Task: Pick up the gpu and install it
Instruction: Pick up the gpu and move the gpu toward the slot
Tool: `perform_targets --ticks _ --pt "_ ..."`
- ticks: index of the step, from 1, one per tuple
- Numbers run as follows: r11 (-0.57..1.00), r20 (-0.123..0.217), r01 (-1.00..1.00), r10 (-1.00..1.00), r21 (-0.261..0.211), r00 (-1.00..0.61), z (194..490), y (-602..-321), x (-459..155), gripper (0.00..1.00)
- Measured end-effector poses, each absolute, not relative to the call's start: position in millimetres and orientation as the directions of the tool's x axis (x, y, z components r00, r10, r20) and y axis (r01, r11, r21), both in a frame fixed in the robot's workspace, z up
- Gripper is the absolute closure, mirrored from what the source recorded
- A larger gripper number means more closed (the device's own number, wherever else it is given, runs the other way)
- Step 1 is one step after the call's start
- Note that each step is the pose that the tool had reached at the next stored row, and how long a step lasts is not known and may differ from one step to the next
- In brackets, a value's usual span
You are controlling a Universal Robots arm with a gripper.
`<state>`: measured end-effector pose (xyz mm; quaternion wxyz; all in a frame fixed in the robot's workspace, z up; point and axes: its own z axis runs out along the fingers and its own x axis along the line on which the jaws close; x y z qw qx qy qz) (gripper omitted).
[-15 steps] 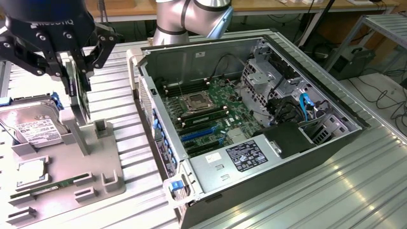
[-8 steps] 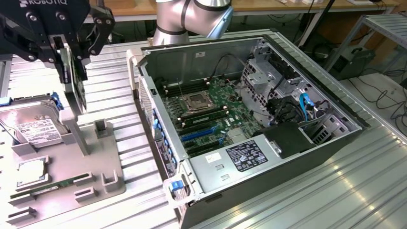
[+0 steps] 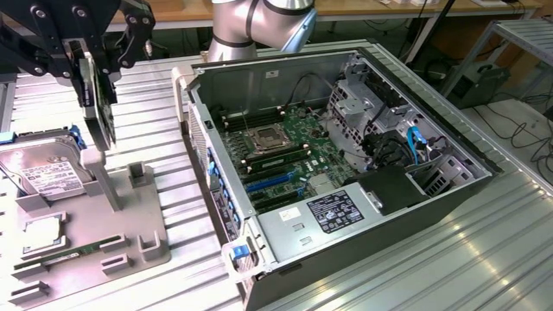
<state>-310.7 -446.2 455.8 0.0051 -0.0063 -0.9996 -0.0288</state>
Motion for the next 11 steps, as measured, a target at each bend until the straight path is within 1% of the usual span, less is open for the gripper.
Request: perform_targets --ticks 11 --pt "0.998 0.011 0.013 0.012 0.058 -1.000 455 -446 -296 0.72"
